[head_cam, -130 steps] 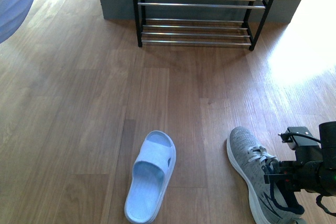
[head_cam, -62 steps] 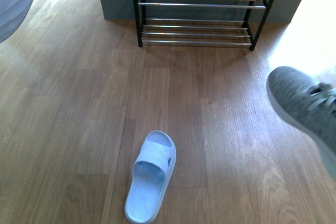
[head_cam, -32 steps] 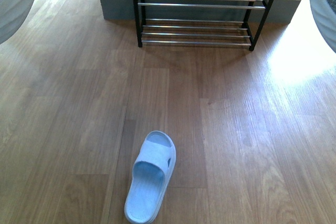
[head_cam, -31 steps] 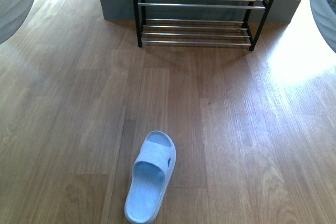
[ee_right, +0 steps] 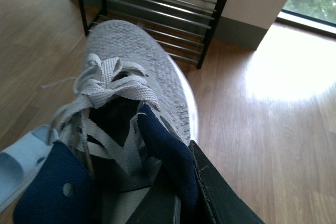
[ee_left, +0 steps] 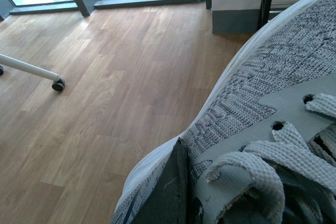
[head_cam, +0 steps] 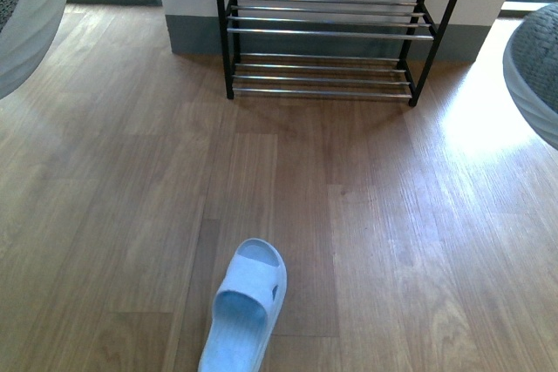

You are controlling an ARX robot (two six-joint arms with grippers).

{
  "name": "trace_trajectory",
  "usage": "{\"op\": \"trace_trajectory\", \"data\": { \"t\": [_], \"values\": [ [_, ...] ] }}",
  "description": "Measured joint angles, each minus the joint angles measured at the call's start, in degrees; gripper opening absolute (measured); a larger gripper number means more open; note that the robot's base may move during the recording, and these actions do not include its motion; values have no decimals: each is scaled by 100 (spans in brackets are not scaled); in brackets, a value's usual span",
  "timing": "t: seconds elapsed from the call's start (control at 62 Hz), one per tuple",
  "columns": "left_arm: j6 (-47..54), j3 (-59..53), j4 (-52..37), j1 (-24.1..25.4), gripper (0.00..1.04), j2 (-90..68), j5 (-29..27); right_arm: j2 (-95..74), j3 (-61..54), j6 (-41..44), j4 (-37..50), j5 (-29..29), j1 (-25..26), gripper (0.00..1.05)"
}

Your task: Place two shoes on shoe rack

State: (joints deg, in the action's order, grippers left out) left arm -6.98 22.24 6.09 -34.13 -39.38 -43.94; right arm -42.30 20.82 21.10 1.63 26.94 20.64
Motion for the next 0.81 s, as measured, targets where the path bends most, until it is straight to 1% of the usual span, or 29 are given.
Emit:
{"op": "trace_trajectory", "data": {
  "t": [0.064, 0.29, 0.806],
  "values": [
    [0, 0, 0, 0, 1, 0, -11, 2, 0, 0, 0, 59, -2, 1],
    [0, 0, 0, 0, 1, 0, 28, -4, -2, -4, -2, -79, 2, 1],
    [0, -2, 2, -4, 1, 0, 42, 0, -2, -4, -4, -79, 7, 1]
  ]
}}
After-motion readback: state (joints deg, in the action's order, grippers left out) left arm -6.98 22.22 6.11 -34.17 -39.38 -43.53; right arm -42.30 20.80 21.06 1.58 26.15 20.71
